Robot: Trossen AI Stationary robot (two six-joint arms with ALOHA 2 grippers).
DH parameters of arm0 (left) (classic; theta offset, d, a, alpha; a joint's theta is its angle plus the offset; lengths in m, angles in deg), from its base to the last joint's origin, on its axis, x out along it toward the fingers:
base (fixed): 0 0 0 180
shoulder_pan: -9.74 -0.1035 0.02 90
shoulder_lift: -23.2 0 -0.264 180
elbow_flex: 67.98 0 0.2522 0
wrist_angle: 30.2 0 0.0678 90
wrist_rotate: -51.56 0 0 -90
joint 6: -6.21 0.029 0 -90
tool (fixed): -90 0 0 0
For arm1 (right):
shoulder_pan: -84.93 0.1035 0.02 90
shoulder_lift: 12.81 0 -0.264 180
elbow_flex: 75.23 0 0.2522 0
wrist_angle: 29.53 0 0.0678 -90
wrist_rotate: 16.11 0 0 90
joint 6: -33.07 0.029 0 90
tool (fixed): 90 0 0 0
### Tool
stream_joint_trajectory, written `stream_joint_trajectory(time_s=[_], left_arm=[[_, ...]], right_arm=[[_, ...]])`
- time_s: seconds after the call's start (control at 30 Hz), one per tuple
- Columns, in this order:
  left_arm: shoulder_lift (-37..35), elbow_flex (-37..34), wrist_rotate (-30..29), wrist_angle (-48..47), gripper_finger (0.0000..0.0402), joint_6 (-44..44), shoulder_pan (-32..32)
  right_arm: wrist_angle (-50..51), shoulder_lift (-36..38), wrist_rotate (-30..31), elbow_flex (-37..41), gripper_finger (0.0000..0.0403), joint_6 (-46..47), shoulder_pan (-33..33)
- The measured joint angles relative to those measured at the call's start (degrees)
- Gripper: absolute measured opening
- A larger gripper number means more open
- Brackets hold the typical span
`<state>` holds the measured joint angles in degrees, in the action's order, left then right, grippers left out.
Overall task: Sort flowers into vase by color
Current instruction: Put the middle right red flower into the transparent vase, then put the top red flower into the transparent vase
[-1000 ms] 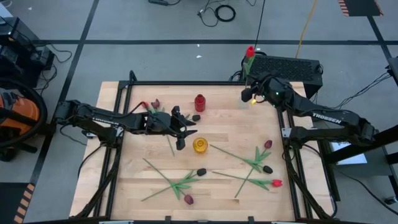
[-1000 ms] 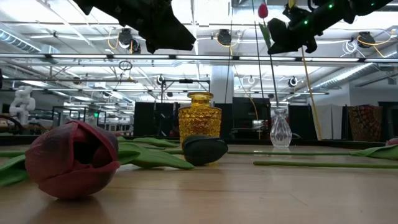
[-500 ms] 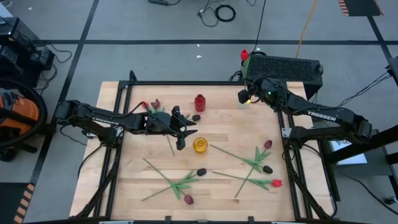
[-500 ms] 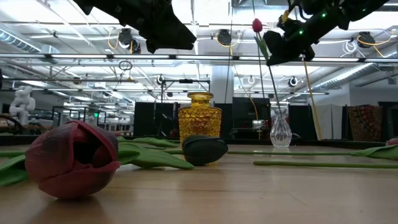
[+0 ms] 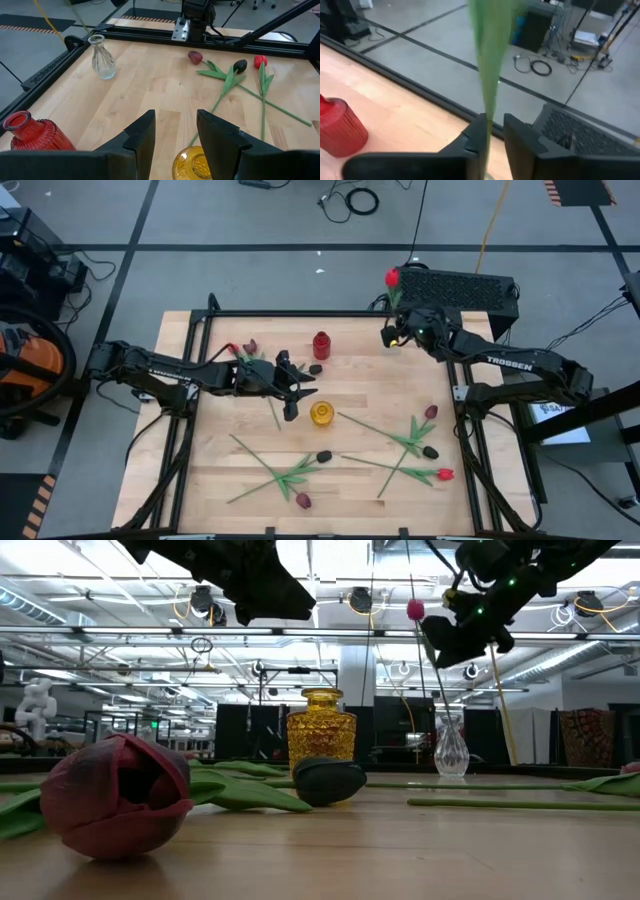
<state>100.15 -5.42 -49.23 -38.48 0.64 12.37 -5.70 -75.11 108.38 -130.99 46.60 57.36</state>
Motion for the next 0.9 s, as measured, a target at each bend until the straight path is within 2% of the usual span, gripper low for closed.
stream_joint_trajectory(time_s=[0.3, 0.6, 0.77, 0.9], left_arm=[[0.0, 0.01, 0.0, -0.01, 0.015, 0.0, 0.0], [0.0, 0.02, 0.0, -0.07, 0.015, 0.0, 0.0], [0.0, 0.05, 0.0, -1.95, 0.015, -0.15, 0.47], [0.0, 0.07, 0.02, -8.21, 0.015, -1.18, 0.97]], right_arm=[[5.92, 1.19, -0.03, 0.0, 0.0135, 3.84, 0.54], [15.27, 12.33, -0.06, 0.0, 0.0192, 9.42, 5.34], [17.07, 17.75, -4.22, -0.04, 0.0208, 11.48, 11.32], [16.87, 18.93, -9.04, -0.04, 0.0212, 12.98, 18.91]])
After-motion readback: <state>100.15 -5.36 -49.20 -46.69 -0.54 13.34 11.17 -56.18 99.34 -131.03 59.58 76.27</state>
